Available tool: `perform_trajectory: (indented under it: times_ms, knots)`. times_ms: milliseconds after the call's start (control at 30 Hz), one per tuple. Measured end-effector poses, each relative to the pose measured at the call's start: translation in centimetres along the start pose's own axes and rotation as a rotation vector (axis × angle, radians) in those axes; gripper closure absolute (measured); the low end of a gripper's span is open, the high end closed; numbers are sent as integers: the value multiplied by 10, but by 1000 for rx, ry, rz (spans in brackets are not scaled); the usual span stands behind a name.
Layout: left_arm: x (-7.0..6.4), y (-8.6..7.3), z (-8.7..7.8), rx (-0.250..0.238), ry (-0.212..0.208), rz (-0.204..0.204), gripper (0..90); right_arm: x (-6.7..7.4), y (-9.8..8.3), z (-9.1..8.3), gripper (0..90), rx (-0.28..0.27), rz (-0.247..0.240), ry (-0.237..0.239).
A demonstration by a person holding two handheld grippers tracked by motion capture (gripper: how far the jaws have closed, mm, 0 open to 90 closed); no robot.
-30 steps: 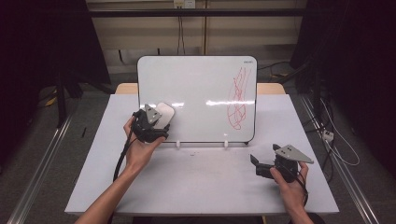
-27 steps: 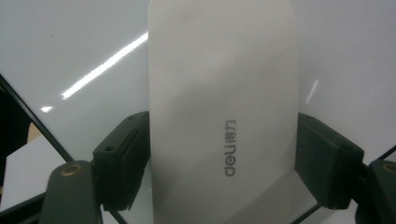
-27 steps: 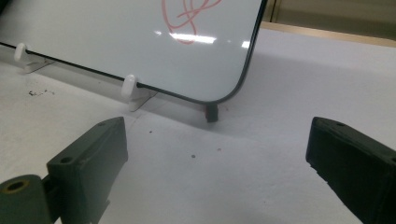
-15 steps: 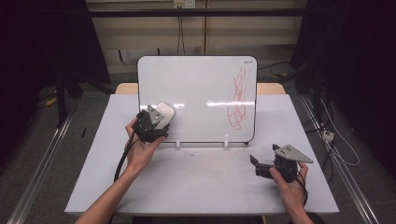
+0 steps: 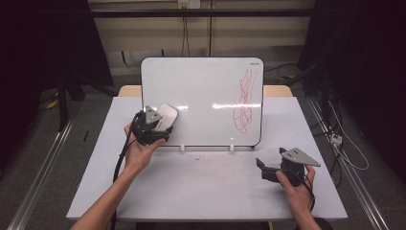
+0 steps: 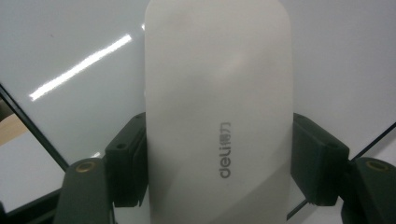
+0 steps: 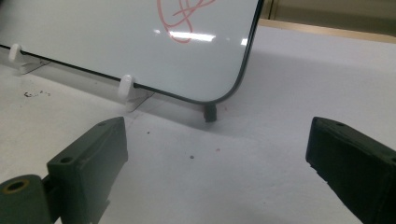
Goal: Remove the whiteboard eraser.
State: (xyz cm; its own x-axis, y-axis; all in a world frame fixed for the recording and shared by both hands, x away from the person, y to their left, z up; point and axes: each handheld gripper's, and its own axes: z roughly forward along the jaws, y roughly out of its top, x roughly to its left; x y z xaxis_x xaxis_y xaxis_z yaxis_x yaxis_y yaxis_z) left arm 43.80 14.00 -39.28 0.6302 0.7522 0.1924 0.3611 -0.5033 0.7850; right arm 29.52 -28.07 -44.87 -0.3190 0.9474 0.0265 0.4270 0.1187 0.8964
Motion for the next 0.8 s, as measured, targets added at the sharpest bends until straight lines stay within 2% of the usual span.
perform_trajectory:
  times_ms: [100,267,300,400,467,567,600,633,767,800]
  knots:
    - [-2,0,1,-8,-9,-20,308,0,0,0,57,-3,0,3]
    - [-2,-1,1,-4,-23,-17,308,0,0,-1,57,0,-3,6]
    - [-4,-1,0,-18,-18,-29,308,0,-1,-1,57,1,-4,8]
    - [-5,0,-5,-25,-21,-19,308,0,-1,-2,57,-4,-6,10]
    - [-7,3,-9,-50,-17,-20,308,0,-1,-2,57,-4,-6,11]
    - [-9,5,-15,-72,-20,-35,308,0,-1,-2,57,-5,-7,11]
    - [-8,5,-16,-70,-13,-23,308,0,-1,-2,57,-4,-7,12]
    - [-10,5,-15,-85,-13,-40,308,0,-1,-2,57,-3,-8,13]
    - [-11,7,-20,-97,-10,-26,308,0,-1,-2,57,-4,-6,11]
    - [-13,8,-21,-114,-15,-34,308,0,-1,-1,57,-2,-5,9]
